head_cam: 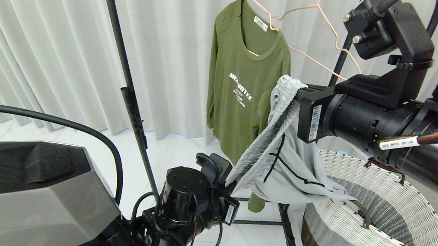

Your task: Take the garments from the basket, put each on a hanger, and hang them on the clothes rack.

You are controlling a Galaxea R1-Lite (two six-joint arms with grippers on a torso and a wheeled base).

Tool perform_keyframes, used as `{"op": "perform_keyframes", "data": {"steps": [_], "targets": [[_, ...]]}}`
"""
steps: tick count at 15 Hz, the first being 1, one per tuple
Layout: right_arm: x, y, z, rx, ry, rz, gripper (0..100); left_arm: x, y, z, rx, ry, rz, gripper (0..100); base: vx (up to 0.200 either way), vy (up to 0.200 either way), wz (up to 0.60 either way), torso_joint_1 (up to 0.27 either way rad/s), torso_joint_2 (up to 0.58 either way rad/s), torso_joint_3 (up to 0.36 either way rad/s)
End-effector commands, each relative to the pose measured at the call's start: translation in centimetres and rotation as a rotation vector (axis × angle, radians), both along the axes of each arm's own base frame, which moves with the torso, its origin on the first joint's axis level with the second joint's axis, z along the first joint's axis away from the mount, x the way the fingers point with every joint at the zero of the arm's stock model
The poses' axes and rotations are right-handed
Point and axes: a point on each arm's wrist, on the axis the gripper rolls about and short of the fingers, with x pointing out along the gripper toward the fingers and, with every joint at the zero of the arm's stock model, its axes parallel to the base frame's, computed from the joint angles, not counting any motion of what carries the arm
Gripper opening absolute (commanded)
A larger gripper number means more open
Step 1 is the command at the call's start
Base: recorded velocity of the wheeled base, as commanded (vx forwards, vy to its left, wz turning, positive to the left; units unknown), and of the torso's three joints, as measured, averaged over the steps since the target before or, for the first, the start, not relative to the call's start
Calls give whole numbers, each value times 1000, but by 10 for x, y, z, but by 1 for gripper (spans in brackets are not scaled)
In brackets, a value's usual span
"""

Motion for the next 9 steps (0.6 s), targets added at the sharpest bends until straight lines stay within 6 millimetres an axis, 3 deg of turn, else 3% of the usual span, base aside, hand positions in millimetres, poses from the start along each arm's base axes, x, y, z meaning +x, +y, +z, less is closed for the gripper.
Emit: {"op": "perform_keyframes", "data": {"steps": [1, 2, 5, 8, 9], "targets": [[6, -5, -3, -6, 7, -29, 0, -16, 19, 20, 15, -52, 11, 0, 0, 0, 0, 0, 0, 0], [9, -7, -4, -8, 9, -40, 0, -21, 24, 27, 13, -58, 18, 0, 0, 0, 0, 0, 0, 0], [20, -16, -8, -57, 45, -80, 0, -42, 69, 114, 7, -13, 101, 0, 0, 0, 0, 0, 0, 0], [25, -22, -9, -60, 50, -112, 0, -58, 85, 209, -146, 65, 157, 0, 0, 0, 0, 0, 0, 0], [26, -26, -7, -61, 51, -123, 0, -60, 88, 231, -174, 61, 166, 0, 0, 0, 0, 0, 0, 0]]}}
